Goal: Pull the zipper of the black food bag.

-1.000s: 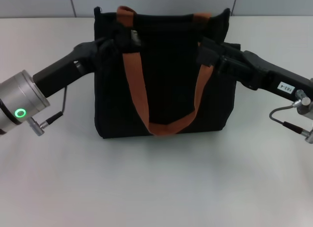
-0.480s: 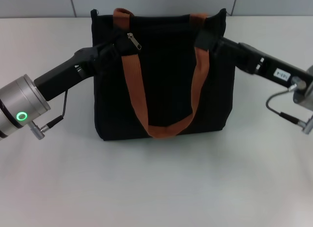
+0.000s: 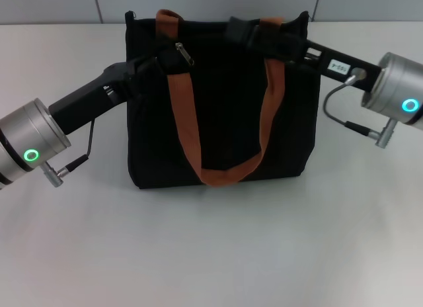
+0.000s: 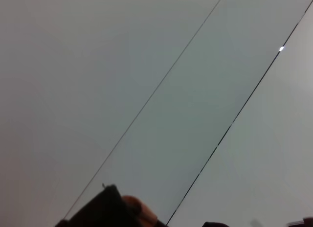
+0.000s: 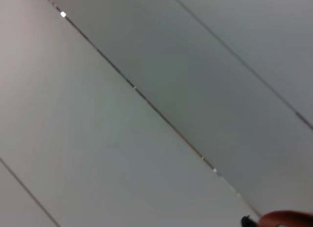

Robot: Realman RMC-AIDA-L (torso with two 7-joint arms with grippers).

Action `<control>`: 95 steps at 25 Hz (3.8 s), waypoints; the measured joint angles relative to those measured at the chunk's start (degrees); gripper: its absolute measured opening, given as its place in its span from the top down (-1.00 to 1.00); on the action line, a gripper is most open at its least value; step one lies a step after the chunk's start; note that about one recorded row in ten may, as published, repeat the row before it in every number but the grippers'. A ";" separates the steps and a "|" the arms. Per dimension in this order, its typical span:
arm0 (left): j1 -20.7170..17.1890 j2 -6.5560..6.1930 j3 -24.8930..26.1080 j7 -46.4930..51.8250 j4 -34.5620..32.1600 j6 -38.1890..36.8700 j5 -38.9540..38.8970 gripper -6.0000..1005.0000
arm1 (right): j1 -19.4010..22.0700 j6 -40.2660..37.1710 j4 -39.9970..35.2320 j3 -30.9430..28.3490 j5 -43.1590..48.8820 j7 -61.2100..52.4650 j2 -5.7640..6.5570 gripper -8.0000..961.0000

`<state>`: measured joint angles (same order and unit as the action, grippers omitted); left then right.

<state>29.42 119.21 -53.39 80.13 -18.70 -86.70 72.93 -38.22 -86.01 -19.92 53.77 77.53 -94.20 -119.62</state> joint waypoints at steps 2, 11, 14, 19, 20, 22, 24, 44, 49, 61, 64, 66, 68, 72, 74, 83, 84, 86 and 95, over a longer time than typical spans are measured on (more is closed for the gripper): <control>0.15 -0.01 0.17 0.03 -0.28 -0.27 -0.16 0.94 | -0.79 -0.20 0.30 1.17 -0.03 -0.07 -0.04 -0.64; 1.39 -0.04 0.14 0.18 -0.64 -1.59 -1.51 0.94 | -0.24 0.30 0.32 4.63 -0.06 1.77 -0.16 -0.61; 2.10 -0.04 -0.07 0.19 -0.53 -1.66 -1.55 0.94 | -0.11 0.33 0.11 4.39 -0.06 1.90 -0.17 -0.61; 2.81 -0.04 -0.20 0.20 -0.11 -1.42 -1.63 0.94 | -0.85 1.02 0.07 4.42 -0.36 1.59 -0.13 -0.60; 2.81 -0.04 -0.20 0.20 -0.11 -1.42 -1.63 0.94 | -0.85 1.02 0.07 4.42 -0.36 1.59 -0.13 -0.59; 2.88 -0.04 -0.22 0.20 -0.10 -1.60 -1.65 0.94 | -1.28 1.49 0.15 4.53 -0.66 1.28 -0.12 -0.59; 2.93 -0.04 -0.22 0.20 -0.10 -1.60 -1.65 0.94 | -2.00 1.90 0.57 4.67 -0.75 0.15 -0.11 -0.59; 2.89 -0.04 -0.49 -0.33 0.22 -1.03 -1.27 0.94 | -5.22 3.28 3.70 5.06 -0.74 -10.83 -0.14 -0.54; 2.97 -0.04 -0.91 -0.44 0.33 -0.94 -1.20 0.94 | -5.52 3.33 4.34 5.03 -0.74 -10.83 -0.17 -0.53; 2.76 -0.04 -0.93 -0.49 0.33 -1.14 -1.39 0.94 | -5.55 3.35 4.52 5.03 -0.74 -10.65 -0.17 -0.50; 2.74 -0.04 -0.92 -0.51 0.33 -1.19 -1.40 0.94 | -5.57 4.08 4.64 5.04 -0.72 -10.48 -0.17 -0.36; 2.74 -0.04 -0.92 -0.51 0.33 -1.21 -1.40 0.94 | -5.59 4.43 4.66 5.03 -0.72 -10.47 -0.17 -0.21; 2.74 -0.04 -0.92 -0.51 0.33 -1.21 -1.41 0.94 | -5.60 4.60 4.79 5.07 -0.71 -10.46 -0.17 -0.07; 2.74 -0.04 -0.91 -0.51 0.33 -1.19 -1.41 0.94 | -5.60 5.02 5.09 5.10 -0.73 -10.45 -0.17 0.23; 2.73 -0.04 -0.90 -0.51 0.33 -1.19 -1.41 0.94 | -5.60 5.18 5.17 5.12 -0.72 -10.47 -0.17 0.30; 2.82 -0.08 -0.91 -0.51 0.32 -1.37 -1.72 0.94 | -5.59 5.98 5.27 5.70 -0.71 -9.25 -0.15 0.30; 2.93 0.03 -0.99 -0.51 0.29 -2.30 -1.59 0.94 | -5.58 6.46 5.35 5.76 -0.62 -9.10 -0.17 0.30; 2.94 0.02 -0.99 -0.51 0.29 -2.67 -1.59 0.94 | -5.67 6.30 5.35 5.90 -0.63 -9.14 -0.16 0.28; 3.20 -0.01 -0.82 -0.51 0.16 -2.93 -1.60 0.94 | -5.57 5.25 5.60 6.24 -2.23 -9.26 -0.18 0.27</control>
<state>32.62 119.20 -54.22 79.62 -18.53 -89.63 71.33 -43.79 -80.76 -14.31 60.01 75.31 -103.46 -119.81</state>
